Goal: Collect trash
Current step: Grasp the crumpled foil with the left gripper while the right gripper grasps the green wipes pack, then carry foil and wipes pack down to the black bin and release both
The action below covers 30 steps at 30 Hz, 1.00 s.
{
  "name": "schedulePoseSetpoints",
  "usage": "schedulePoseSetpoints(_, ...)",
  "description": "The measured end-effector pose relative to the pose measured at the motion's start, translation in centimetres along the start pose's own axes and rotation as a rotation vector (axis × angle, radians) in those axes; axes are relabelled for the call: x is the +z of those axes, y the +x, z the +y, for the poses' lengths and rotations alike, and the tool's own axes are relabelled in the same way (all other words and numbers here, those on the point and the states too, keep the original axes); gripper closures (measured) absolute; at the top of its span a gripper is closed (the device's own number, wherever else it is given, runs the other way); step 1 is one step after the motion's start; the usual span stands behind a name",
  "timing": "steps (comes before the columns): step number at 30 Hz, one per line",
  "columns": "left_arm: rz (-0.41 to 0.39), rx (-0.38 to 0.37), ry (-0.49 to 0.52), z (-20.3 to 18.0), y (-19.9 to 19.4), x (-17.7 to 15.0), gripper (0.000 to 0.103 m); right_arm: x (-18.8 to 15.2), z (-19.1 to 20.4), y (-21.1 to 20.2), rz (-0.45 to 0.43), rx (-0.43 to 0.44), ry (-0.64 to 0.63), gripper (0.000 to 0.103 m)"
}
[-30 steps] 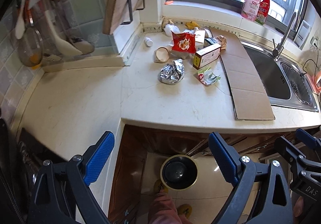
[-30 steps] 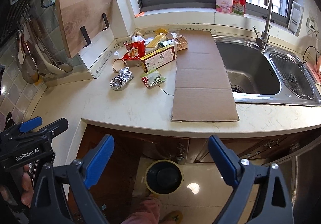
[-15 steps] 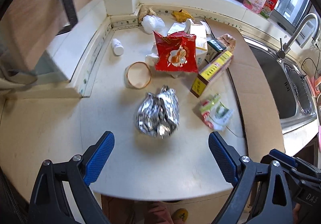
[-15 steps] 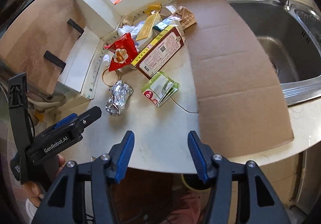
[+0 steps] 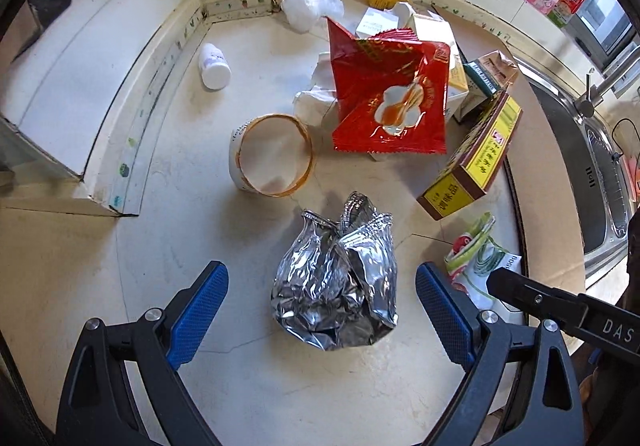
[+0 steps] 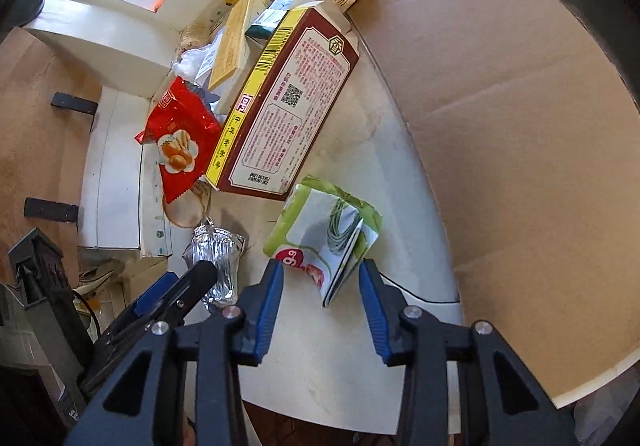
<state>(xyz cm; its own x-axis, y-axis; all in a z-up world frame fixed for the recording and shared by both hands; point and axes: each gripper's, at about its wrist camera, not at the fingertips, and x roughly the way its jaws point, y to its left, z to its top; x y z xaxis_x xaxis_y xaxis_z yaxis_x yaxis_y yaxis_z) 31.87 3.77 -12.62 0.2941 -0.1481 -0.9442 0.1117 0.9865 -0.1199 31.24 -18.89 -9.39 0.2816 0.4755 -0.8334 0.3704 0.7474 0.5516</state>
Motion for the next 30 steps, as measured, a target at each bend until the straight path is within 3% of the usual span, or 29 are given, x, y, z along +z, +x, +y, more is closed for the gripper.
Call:
schedulePoseSetpoints(3,0.019,-0.010,-0.005,0.3,0.9,0.3,0.009,0.4,-0.1,0.7,0.007,-0.003,0.007,0.075)
schedulePoseSetpoints(5,0.031,-0.010,-0.011,0.4,1.5,0.4,0.017,0.7,-0.2,1.2,0.015,-0.002,0.011,0.082)
schedulePoseSetpoints(7,0.051,-0.025,-0.021,0.6,2.0,0.4,0.035,0.8,-0.2,1.4,0.012,0.000,0.008,0.087)
schedulePoseSetpoints(11,0.051,-0.036,-0.049,0.9,2.0,0.0,0.038,0.8,-0.1,1.7,0.012,0.001,-0.008,0.098)
schedulePoseSetpoints(19,-0.003,-0.052,-0.068,1.3,-0.6,-3.0,0.038,-0.7,0.2,0.1,0.000,0.027,-0.061,0.099)
schedulePoseSetpoints(30,-0.145,-0.053,-0.050,-0.8,-8.3,-12.0,0.038,-6.5,-0.4,-5.2,-0.031,0.034,-0.152,0.099)
